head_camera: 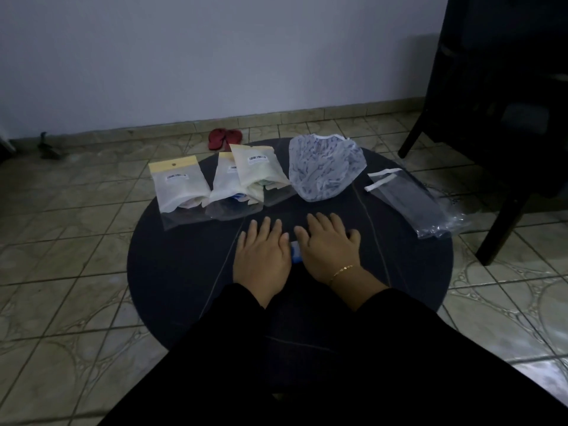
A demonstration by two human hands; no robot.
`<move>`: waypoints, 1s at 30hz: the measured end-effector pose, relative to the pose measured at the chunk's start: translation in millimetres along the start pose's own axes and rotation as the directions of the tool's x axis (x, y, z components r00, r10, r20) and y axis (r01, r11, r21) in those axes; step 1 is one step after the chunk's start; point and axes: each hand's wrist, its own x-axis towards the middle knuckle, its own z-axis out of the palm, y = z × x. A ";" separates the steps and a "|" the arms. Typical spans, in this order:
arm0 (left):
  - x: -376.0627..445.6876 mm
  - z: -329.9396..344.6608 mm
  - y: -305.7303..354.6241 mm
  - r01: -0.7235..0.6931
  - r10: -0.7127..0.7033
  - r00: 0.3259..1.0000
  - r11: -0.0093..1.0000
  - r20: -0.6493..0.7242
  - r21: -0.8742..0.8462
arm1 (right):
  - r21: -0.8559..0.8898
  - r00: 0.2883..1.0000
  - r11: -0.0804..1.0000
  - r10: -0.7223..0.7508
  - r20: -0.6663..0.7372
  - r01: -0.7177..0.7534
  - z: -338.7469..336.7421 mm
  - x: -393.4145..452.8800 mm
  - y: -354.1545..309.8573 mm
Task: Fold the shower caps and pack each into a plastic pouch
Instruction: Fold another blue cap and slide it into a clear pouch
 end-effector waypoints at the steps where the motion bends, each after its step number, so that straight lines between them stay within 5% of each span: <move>1: 0.7 -0.5 0.4 0.003 -0.003 1.000 1.000 0.023 0.003 | -0.027 0.999 1.000 0.009 0.043 -0.008 1.2 1.1 1.0; 20: 2.9 -0.8 -3.0 0.049 -0.059 0.989 0.996 0.136 0.071 | -0.187 0.988 0.982 0.011 0.155 0.019 0.9 1.3 4.9; 30: -9.9 -9.8 -26.8 0.191 -0.198 0.975 0.979 0.106 0.072 | -0.014 0.955 0.991 -0.127 0.268 0.136 -14.9 -6.8 24.7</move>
